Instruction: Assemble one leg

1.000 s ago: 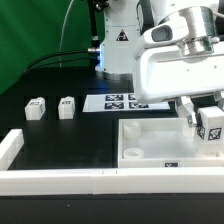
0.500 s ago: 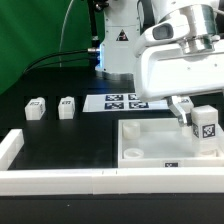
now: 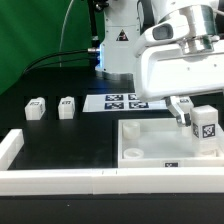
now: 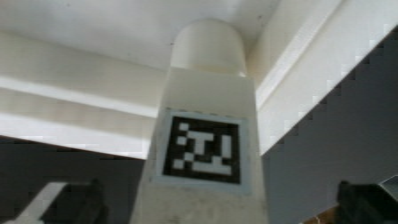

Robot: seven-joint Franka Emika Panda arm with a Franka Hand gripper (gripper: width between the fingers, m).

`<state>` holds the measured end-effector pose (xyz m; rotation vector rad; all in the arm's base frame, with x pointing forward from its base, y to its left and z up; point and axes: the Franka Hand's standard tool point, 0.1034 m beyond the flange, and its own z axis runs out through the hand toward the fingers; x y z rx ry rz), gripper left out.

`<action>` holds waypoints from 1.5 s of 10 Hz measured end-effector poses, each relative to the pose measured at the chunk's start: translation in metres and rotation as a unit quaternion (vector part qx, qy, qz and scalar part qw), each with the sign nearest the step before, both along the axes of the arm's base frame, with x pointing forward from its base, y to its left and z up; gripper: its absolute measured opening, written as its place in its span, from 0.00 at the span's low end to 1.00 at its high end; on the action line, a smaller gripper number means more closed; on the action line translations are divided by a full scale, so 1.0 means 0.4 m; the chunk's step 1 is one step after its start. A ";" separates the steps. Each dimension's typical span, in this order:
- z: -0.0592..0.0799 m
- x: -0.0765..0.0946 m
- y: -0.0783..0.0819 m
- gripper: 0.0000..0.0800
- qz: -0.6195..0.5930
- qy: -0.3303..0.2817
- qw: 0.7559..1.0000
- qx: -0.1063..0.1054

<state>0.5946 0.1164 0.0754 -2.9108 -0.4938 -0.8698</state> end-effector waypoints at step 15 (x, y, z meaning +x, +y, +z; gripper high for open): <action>0.006 0.029 -0.006 0.81 0.003 0.250 0.968 -0.025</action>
Offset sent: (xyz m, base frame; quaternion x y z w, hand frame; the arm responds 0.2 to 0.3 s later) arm 0.0000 0.0000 0.0000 0.0000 0.0000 0.0000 1.0000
